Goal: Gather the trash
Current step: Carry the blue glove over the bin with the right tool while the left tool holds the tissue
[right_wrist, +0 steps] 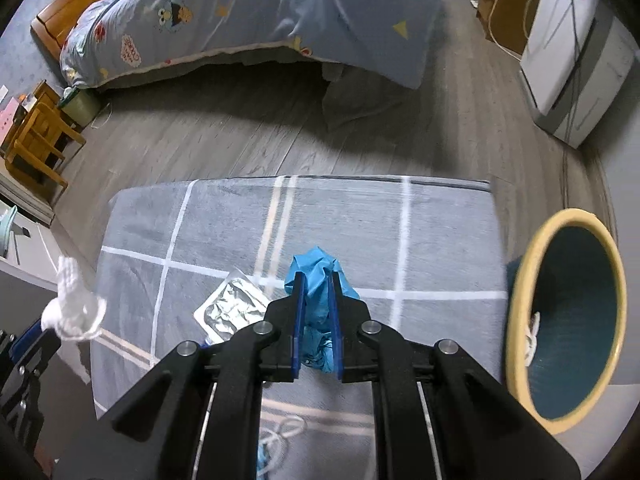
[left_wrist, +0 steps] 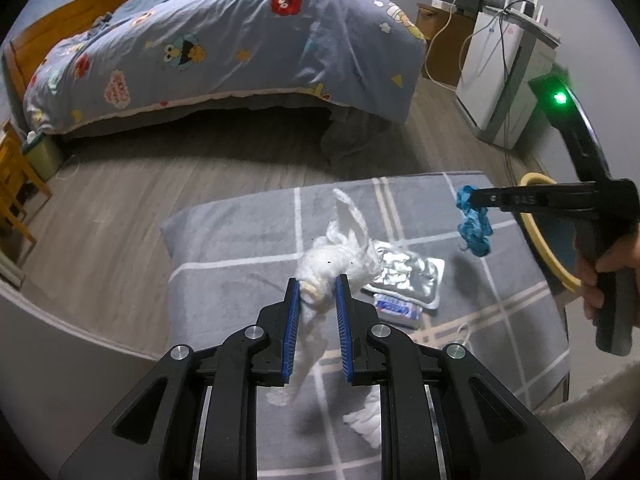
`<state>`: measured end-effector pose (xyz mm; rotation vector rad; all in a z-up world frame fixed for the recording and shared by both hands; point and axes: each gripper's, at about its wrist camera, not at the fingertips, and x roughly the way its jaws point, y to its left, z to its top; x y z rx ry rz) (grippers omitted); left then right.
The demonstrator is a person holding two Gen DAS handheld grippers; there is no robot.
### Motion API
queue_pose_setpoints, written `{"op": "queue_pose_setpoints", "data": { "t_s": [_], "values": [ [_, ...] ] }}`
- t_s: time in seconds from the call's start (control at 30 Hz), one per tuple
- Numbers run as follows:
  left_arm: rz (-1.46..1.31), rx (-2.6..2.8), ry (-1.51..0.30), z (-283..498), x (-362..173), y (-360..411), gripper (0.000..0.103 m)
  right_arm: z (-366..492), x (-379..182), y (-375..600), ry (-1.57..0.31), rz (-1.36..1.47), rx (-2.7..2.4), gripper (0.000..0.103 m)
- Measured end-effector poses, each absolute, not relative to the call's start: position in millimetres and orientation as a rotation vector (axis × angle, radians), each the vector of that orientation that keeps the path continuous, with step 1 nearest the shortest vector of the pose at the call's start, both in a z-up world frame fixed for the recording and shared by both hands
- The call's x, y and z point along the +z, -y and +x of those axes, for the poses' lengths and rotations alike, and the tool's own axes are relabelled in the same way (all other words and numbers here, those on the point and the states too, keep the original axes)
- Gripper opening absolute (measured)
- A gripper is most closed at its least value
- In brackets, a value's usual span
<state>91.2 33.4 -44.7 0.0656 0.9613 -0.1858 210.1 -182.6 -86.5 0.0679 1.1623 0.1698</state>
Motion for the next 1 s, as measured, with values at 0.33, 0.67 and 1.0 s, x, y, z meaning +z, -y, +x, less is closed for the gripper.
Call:
{"op": "queue_pose_setpoints", "data": {
  "t_s": [0.33, 0.67, 1.0],
  "values": [
    [0.077, -0.204, -0.931, 92, -35, -1, 0.018, 185, -60, 240, -1.116, 0.099, 0.111, 0.011],
    [0.095, -0.251, -0.912, 93, -31, 42, 0.018, 167, -50, 309, -1.092, 0.164, 0.031, 0.011],
    [0.135, -0.302, -0.912, 96, -34, 90, 0.018, 156, -50, 380, -1.088, 0.241, -0.058, 0.011]
  ]
}}
